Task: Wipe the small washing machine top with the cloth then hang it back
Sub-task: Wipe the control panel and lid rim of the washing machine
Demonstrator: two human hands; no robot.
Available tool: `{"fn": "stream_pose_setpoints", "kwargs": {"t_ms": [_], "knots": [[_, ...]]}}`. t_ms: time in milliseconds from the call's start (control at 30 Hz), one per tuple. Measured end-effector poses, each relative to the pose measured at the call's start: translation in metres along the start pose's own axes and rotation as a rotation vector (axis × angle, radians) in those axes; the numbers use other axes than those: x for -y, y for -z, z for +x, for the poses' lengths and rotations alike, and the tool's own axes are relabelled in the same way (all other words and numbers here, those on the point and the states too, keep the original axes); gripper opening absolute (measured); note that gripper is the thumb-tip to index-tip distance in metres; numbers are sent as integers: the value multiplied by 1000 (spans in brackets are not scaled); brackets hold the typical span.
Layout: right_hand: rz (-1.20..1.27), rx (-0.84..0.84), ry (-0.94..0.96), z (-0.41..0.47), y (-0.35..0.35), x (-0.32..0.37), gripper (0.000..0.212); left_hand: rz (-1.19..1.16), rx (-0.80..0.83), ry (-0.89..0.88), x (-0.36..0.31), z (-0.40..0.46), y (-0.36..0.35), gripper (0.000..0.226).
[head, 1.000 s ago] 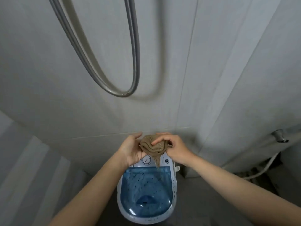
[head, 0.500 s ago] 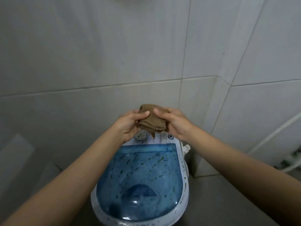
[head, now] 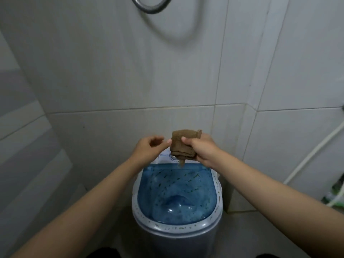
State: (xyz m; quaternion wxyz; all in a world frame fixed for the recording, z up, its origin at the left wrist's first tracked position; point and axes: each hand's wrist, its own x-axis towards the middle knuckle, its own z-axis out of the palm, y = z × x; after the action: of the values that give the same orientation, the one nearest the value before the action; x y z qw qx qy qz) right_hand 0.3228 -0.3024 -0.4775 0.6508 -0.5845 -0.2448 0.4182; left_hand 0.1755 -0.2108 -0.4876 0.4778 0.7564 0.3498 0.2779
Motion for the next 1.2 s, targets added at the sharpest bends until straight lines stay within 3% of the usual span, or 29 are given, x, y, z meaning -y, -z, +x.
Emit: {"fn": "stream_pose_setpoints", "kwargs": {"t_ms": [100, 200, 300, 433, 567, 733, 967, 1200], "knots": [[-445, -112, 160, 7, -9, -5, 24, 327, 89, -7, 25, -15, 33, 93], [-722, -165, 283, 15, -21, -8, 18, 622, 301, 63, 55, -33, 61, 138], [-932, -178, 431, 32, -37, -15, 12, 809, 476, 101, 87, -44, 74, 157], [-1221, -57, 557, 58, -60, -32, 15, 860, 596, 131, 114, -51, 70, 158], [-1480, 23, 507, 74, -75, -57, 22, 800, 596, 70, 132, -51, 58, 152], [-1442, 31, 408, 91, -90, -78, 29, 740, 571, 42, 150, -47, 50, 154], [-1476, 301, 313, 87, -98, -89, 52, 725, 576, 57, 154, -48, 46, 156], [-1490, 470, 320, 61, -98, -102, 53, 738, 560, 25, 151, -50, 45, 157]]}}
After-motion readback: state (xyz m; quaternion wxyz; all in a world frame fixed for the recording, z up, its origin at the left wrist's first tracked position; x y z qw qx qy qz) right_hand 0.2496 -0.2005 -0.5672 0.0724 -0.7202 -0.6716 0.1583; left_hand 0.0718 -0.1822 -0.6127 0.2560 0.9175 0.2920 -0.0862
